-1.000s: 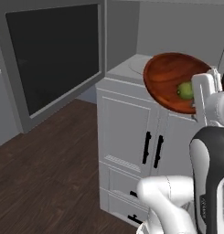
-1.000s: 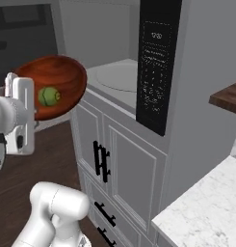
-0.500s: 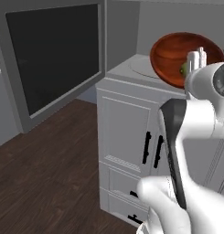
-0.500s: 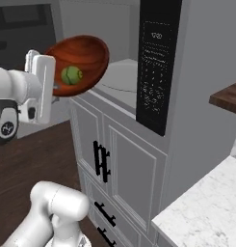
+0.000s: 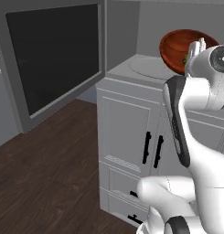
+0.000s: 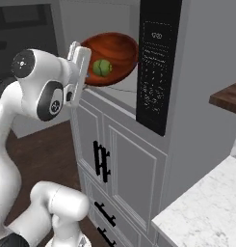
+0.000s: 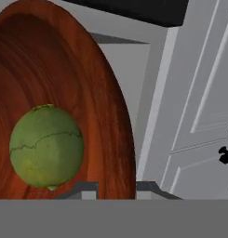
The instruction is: Pick the lime from the sink and place it in the bowl. Then pick the bowl and place it in the microwave. Then close the microwave door and press the start button.
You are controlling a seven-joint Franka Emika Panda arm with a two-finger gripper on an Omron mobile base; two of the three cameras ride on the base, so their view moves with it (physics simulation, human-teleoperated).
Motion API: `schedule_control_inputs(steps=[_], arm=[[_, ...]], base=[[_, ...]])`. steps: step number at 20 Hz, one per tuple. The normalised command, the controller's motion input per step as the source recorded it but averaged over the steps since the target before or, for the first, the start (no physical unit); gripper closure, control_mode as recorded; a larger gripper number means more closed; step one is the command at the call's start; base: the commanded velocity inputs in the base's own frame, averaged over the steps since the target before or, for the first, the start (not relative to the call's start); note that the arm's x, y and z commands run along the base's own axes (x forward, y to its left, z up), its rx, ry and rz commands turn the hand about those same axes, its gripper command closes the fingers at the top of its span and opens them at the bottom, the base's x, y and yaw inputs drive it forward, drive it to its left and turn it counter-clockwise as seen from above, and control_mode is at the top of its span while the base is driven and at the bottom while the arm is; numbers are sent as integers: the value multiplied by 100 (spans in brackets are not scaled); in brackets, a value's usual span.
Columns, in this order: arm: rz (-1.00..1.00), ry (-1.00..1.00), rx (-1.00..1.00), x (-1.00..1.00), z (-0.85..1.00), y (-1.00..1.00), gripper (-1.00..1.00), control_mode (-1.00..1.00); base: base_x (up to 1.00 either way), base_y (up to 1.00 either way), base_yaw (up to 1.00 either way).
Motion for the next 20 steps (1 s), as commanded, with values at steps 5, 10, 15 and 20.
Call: schedule_control_inputs(steps=[5, 10, 15, 20], arm=[[0, 3, 14, 79, -2, -18, 100, -100], [0, 0, 15, 65, -16, -13, 100, -100], [0, 1, 18, 40, -39, -4, 100, -100], [0, 1, 9, 45, -27, 0, 100, -100]], base=[[0, 0, 0], [0, 0, 0], [0, 0, 0], [0, 0, 0]])
